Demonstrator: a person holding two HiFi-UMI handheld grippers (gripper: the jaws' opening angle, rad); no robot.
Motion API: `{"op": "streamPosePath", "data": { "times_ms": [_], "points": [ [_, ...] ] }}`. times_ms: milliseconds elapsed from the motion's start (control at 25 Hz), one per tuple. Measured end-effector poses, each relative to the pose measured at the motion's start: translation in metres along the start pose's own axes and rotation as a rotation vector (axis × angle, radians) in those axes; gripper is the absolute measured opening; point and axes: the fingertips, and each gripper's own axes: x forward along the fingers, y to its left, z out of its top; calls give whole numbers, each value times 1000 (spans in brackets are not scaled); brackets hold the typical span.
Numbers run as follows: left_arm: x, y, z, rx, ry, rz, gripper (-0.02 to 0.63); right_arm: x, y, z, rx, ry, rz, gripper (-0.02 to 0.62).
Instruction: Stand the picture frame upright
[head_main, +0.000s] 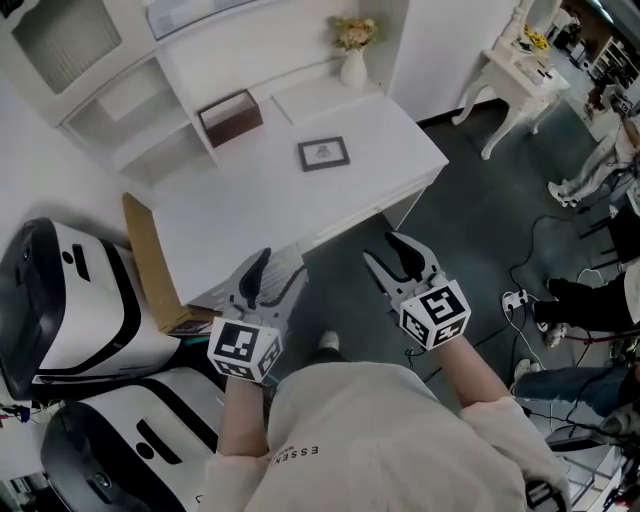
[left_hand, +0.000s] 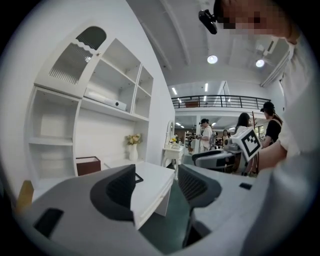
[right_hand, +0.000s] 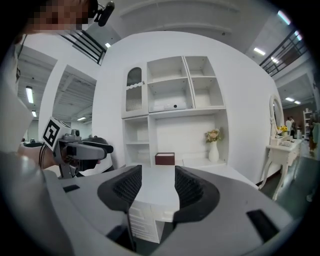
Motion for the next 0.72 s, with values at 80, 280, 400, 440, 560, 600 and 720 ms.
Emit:
{"op": "streamPosePath", "data": {
  "times_ms": [80,280,400,440,560,600,720],
  "points": [
    [14,23,4,3,7,-8,255,27,-9,4,14,10,-9,207],
    [44,67,6,-12,33,-1,255,79,-35,9,73,44,-27,207],
    [63,83,1,-25,52,5,255,103,-54,7,83,69,-35,207],
    [70,89,-1,-28,59,9,255,111,-60,5,80,78,-35,207],
    [91,102,-5,-36,74,29,255,135,-78,0,58,103,-23,207],
    [98,106,-5,-36,78,38,255,143,-86,-2,50,112,-17,207],
    [122,121,-7,-41,93,75,255,170,-109,-7,42,139,10,207]
  ]
}}
